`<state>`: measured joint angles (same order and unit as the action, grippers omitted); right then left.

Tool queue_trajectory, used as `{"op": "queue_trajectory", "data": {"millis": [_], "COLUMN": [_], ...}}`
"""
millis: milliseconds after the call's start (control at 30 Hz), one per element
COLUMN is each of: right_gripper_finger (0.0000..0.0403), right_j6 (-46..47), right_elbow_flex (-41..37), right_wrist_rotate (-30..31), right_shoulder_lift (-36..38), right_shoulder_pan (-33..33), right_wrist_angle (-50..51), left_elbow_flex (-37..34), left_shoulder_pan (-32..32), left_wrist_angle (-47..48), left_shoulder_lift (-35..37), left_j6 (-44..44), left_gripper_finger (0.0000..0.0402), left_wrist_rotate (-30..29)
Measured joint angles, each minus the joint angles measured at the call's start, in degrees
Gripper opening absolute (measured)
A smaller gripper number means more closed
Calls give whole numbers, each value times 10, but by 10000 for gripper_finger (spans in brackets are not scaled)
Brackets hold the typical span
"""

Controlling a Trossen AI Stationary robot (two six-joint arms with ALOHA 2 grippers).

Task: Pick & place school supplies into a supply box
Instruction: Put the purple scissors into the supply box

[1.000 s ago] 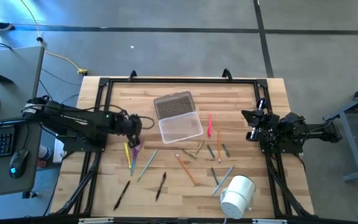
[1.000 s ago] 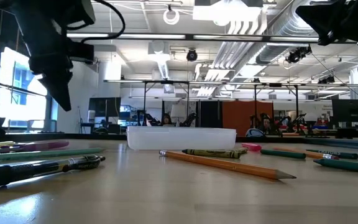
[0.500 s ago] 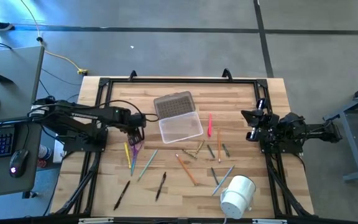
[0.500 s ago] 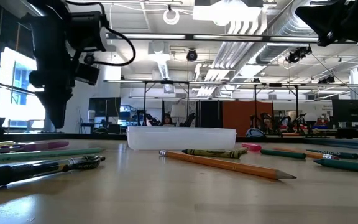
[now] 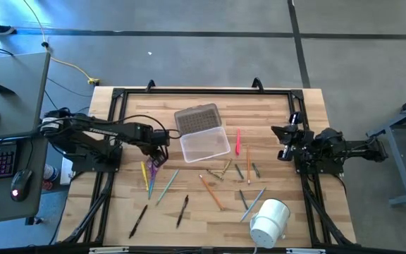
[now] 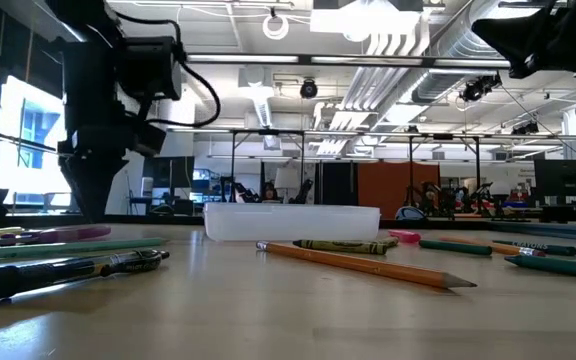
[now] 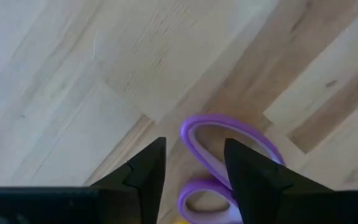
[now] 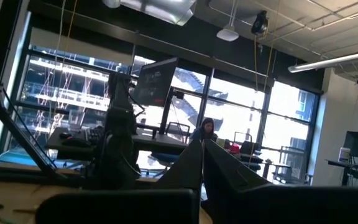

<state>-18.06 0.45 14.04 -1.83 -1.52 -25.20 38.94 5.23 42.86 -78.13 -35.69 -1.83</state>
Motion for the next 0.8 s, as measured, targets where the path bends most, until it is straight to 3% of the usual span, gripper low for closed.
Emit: {"op": "queue_trajectory", "data": {"millis": [400,500,667,800], "right_gripper_finger": [0,0,0,0], "right_j6": [2,23,44,58], "right_elbow_flex": [0,0,0,0], "right_wrist_rotate": [0,0,0,0], "right_shoulder_lift": [0,0,0,0], "right_shoulder_pan": [0,0,0,0], "right_wrist_angle": [30,37,42,60], "left_elbow_flex": [3,2,2,12], "left_shoulder_pan": [0,0,-1,-1], "left_wrist_angle": [-5,-14,-16,-7], "left_shoulder_lift": [-87,-88,-85,-87], "left_j6": [-23,-34,-68,-79], "left_gripper_finger": [170,137,40,32], "left_wrist_rotate": [-7,-9,-20,-22]}}
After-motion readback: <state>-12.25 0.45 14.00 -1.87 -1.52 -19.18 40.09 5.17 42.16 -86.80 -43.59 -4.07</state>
